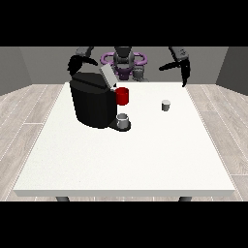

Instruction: Insert the coffee pod into the coffee machine and close the lid

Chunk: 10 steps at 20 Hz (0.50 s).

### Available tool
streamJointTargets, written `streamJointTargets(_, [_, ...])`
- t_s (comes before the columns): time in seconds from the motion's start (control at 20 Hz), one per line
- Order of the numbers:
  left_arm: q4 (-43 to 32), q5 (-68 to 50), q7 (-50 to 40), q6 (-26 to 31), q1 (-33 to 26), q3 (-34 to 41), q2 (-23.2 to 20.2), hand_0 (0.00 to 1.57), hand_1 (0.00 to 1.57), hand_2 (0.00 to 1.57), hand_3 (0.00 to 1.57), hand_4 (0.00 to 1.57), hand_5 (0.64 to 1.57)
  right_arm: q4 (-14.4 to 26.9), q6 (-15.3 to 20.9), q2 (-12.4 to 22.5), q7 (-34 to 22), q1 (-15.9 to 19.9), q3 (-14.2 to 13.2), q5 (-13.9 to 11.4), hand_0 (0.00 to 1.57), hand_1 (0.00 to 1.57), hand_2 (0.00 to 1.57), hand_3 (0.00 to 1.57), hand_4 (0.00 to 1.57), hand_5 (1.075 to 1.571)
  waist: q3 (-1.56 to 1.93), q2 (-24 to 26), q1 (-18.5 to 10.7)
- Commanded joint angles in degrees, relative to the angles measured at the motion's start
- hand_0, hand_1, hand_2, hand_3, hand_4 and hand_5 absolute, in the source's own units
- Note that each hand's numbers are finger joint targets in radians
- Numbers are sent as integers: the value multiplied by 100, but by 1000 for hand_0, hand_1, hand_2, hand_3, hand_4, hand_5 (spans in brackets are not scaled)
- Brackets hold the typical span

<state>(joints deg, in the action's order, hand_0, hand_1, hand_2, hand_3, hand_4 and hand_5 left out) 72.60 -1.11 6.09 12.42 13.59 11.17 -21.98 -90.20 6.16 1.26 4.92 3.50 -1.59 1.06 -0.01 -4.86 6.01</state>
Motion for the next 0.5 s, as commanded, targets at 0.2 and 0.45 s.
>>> streamJointTargets(0.2, [-1172, 406, 57, -108, 691, -25, -23, 0, 0, 0, 0, 0, 1571, 210, -185, 187, -31, 328, -70, 126, 0, 0, 0, 0, 340, 1571, 0, -377, 159])
streamJointTargets(0.45, [-1958, 581, 253, -136, 1112, 189, -377, 0, 0, 0, 0, 0, 1571, 218, -5, 62, -7, 505, -41, 43, 0, 0, 0, 0, 397, 1571, -1, -768, 263])
